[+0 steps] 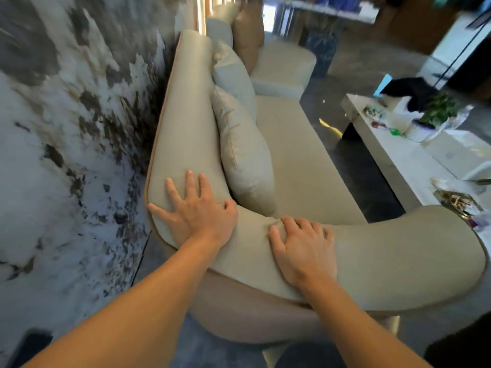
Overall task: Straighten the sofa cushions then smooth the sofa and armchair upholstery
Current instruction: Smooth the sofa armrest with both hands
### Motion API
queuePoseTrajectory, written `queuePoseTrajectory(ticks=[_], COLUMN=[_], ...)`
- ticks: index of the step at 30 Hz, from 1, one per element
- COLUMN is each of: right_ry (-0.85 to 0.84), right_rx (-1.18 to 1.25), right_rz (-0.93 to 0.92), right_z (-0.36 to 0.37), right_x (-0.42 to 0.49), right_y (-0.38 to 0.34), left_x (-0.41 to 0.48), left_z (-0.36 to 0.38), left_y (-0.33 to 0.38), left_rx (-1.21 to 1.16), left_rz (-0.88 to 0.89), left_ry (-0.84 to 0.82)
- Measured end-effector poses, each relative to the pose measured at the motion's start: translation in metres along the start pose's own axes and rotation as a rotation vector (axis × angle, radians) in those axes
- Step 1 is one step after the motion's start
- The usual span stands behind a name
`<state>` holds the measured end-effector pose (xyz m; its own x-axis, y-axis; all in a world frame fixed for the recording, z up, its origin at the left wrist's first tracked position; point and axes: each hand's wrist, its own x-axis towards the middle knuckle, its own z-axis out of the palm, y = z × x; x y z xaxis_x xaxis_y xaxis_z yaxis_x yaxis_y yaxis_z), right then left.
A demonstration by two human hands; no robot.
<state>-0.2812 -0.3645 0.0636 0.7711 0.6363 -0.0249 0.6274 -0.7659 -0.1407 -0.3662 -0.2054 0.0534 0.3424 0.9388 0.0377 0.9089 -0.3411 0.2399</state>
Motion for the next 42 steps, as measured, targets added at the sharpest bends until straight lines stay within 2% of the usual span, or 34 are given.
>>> queuePoseTrajectory(ticks=[4,7,10,15,27,42], right_ry=[-0.028,-0.079,-0.008,-0.010,0.050,0.005], right_rx=[0.024,-0.002,0.015,-0.028,-0.067,-0.045], right_rz=[-0.002,0.000,-0.058,-0.108,-0.065,0.084], right_z=[-0.013,-0.001,0.015,0.012,0.021,0.033], right_x=[-0.015,-0.020,-0.020,-0.006,0.087,0.189], right_y=[0.000,0.004,0.009,-0.001,-0.056,-0.146], left_x=[-0.024,-0.039,-0.035,-0.022,0.095,0.240], left_z=[-0.011,0.002,0.013,0.011,0.017,0.020], left_y=[-0.016,-0.028,-0.030,-0.030,-0.030,-0.048], left_rx=[-0.048,-0.133,-0.220,-0.243,-0.300,-0.322], left_rz=[0.099,0.056,0.019,0.036,0.076,0.140], left_ry=[-0.058,0.022,0.098,0.101,0.105,0.046])
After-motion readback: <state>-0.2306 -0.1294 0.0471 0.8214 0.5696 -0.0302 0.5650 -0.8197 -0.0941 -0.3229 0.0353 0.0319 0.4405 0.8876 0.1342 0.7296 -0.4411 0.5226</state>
